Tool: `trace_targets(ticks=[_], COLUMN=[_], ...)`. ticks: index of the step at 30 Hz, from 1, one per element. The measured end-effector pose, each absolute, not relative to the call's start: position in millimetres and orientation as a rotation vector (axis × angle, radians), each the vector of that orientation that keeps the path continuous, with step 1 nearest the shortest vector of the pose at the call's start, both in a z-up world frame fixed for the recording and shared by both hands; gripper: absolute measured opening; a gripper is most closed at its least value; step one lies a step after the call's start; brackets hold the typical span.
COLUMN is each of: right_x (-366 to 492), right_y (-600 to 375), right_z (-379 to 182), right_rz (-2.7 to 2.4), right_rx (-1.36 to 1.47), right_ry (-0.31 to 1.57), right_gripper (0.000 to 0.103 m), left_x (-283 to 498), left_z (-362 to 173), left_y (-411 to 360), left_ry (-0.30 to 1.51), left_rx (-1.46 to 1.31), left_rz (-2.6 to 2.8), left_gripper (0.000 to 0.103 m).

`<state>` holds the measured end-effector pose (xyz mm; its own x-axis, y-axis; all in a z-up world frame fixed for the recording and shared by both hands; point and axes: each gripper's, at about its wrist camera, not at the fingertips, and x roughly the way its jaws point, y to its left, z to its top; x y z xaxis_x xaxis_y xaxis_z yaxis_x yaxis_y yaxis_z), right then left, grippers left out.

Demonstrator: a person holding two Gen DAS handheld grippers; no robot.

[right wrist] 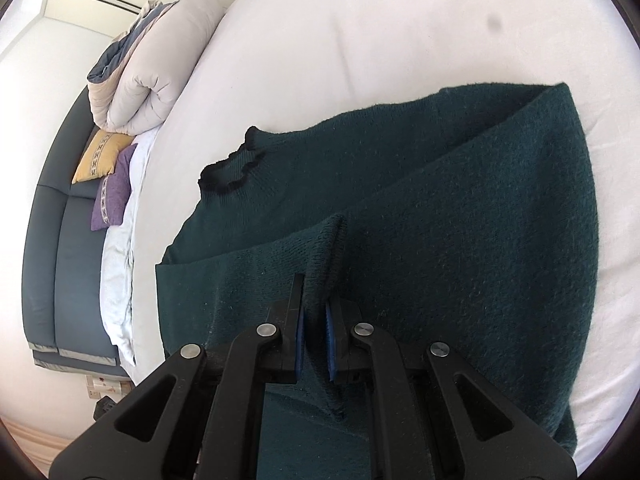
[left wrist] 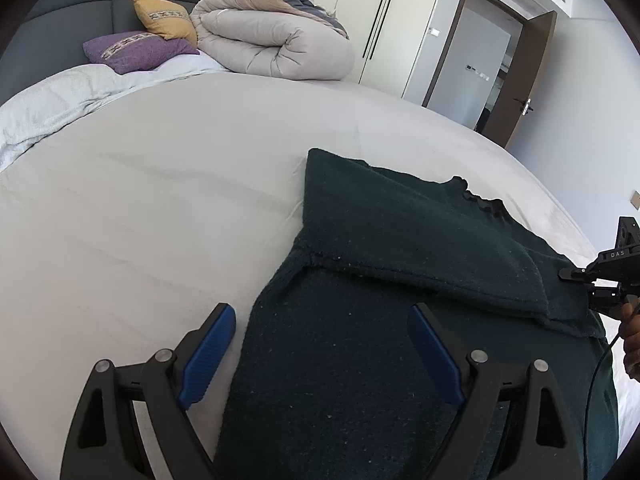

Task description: Fold small clothes

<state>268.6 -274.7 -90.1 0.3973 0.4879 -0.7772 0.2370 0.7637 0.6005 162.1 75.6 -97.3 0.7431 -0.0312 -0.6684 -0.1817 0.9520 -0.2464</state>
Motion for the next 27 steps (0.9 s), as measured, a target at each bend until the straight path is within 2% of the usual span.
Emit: trace_targets(ticks=[3, 10, 17, 22, 27], right_x=[262.5, 256.9, 263.2, 252.4, 233.2], right_y=[-271.4, -261.9, -279.7, -286.1, -302.7], right_z=[-91.2, -84.0, -91.8, -78.8, -46.6], right_rz=[0.182, 0.156, 0.107, 0.046, -0.033], right_rx=[0.763, 0.632, 0.677, 0.620, 0.587], right_ry=[1.182, 1.172, 1.122, 1.105, 0.974], right_gripper=[0.008, 0.008, 0.008, 0.010, 0.010], left_x=[162.8, 163.8, 164.8, 161.4, 204.5], left_z=[-98.0, -99.0, -95.3, -59.5, -29.5], left_y=[75.4, 74.7, 76.8, 73.2, 53.8], left_ry=[0.734, 0.745, 0.757, 0.671, 0.638], left_rx=[-0.307, -0.305, -0.318, -0.317, -0.228], left_rz=[0.083, 0.084, 0.076, 0.039, -0.039], left_gripper=[0.089, 0.089, 0.089, 0.088, 0.088])
